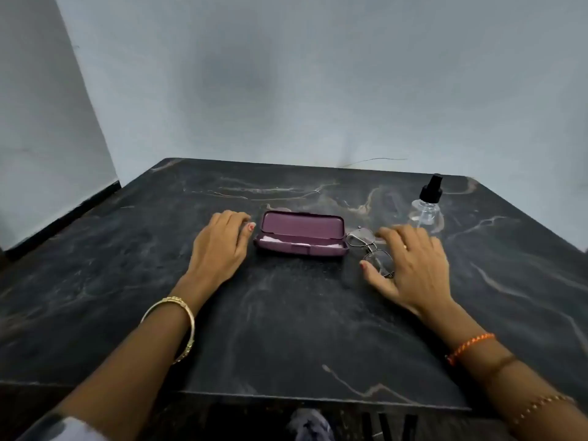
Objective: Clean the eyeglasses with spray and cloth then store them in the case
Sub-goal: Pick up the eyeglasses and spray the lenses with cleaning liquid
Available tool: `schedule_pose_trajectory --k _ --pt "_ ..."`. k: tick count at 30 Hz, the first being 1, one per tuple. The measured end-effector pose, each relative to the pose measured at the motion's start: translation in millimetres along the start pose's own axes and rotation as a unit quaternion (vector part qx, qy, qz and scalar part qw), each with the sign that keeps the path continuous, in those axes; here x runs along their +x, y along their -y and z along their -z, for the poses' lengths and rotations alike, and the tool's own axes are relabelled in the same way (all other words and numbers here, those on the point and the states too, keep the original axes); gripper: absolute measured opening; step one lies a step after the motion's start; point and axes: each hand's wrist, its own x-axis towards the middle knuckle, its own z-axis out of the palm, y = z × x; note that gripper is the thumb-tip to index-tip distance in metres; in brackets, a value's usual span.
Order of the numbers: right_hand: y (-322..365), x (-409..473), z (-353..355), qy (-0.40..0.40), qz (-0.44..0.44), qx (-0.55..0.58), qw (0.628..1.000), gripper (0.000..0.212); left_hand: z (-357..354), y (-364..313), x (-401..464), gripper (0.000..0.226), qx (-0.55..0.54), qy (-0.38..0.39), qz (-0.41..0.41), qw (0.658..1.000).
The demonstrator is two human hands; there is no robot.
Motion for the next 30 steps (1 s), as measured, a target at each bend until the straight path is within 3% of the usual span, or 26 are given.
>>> schedule_pose_trajectory --k 1,4,15,21,30 --pt "-3 -2 -3 -0.032 -0.011 0.012 0.999 0.059 -1 1 -1 0.025 -0.001 -0.009 -0.001 1.000" --pt "-13 -6 -1 0.025 -0.110 0.055 0.992 0.070 -2 2 -1 0.024 0.006 -0.012 -0.002 1.000" --pt "-39 -7 0 0.166 -0.106 0.236 0.952 0.060 -6 6 1 0.020 -0.019 0.015 -0.035 0.999" --pt "-48 -5 -4 0.161 -0.120 0.279 0.939 0.033 -7 6 2 0.019 -0.023 0.013 -0.066 0.997" --pt "-46 -8 -1 0.077 -0.138 0.189 0.969 0.004 -6 2 0 0.018 -0.029 -0.008 -0.082 0.996"
